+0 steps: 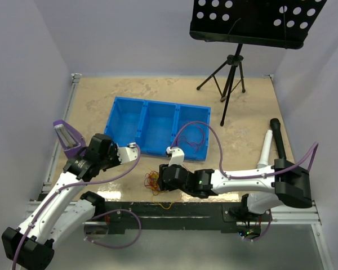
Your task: Untangle the cables
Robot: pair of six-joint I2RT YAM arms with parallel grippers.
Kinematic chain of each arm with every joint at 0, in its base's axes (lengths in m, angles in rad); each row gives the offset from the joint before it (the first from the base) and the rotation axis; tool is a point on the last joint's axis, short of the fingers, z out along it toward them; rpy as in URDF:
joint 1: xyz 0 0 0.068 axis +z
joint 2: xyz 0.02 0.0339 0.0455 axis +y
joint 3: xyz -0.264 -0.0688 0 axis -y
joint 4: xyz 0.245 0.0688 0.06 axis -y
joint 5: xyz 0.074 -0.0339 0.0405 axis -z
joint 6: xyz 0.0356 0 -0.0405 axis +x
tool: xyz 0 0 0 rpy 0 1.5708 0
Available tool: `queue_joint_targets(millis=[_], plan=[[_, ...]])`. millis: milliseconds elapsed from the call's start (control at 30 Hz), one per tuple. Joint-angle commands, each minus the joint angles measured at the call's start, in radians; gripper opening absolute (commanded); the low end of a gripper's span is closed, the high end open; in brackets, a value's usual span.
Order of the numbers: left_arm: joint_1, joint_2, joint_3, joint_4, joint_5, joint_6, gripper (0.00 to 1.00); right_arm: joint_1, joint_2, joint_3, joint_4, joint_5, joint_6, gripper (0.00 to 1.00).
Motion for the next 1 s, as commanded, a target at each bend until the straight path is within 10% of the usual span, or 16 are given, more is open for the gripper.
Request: queue_joint_targets(millis=[0,467,733,967], plan=[[0.003,0.002,-0.004,0.015,0.021,-0.009,0.00,-0.001,-0.067,0.004,-0.070,-0.027,0.059,0.50],[0.003,-0.018,-0.009,0.007,0.022,-0.007,0.00,-0.139,-0.007,-0.056,0.123,-0.145,0.033,0.51],[0.003,-0.016,-0.011,0.012,0.021,-0.006,0.00,-0.165,0.020,-0.044,0.178,-0.161,0.024,0.33],[0.003,-0.018,-0.012,0.006,0.025,-0.001,0.00,-0.167,-0.007,-0.073,0.131,-0.189,0.033,0.57]])
